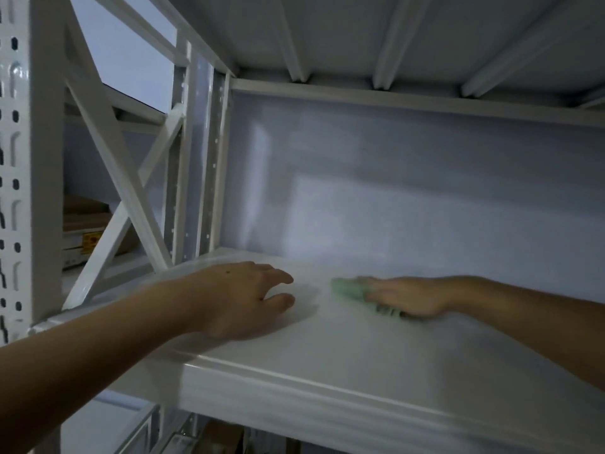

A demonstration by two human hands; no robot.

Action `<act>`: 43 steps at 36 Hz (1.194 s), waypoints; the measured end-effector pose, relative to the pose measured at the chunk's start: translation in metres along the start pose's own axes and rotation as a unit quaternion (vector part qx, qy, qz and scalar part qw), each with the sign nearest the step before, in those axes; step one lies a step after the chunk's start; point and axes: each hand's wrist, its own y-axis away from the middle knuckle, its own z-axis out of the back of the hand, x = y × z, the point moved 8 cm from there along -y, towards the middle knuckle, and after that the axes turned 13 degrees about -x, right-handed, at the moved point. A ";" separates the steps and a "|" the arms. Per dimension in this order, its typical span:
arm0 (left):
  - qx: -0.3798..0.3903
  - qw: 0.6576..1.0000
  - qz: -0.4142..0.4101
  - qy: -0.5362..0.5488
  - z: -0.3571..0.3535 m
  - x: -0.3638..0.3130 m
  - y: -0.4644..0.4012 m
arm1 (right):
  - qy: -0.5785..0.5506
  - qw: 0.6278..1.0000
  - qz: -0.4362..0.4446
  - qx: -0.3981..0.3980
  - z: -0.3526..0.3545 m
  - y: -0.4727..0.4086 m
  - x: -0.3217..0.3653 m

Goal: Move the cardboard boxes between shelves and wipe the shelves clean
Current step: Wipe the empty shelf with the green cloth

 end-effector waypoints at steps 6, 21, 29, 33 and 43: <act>0.008 1.000 -0.017 -0.019 0.000 -0.006 0.004 | 0.066 0.992 -0.096 -0.057 0.001 -0.019 -0.034; -0.011 1.000 -0.014 -0.006 -0.008 -0.011 -0.013 | 0.095 0.980 -0.171 -0.020 0.022 0.006 -0.116; -0.031 0.999 -0.033 -0.009 -0.001 -0.024 -0.017 | 0.073 0.994 0.078 0.028 -0.014 0.049 0.049; -0.046 0.998 -0.032 0.000 0.002 -0.029 -0.023 | 0.023 0.990 0.130 0.052 -0.012 0.083 0.044; -0.039 0.999 -0.036 -0.013 0.003 -0.076 -0.017 | 0.034 0.998 -0.006 -0.043 0.002 0.095 -0.033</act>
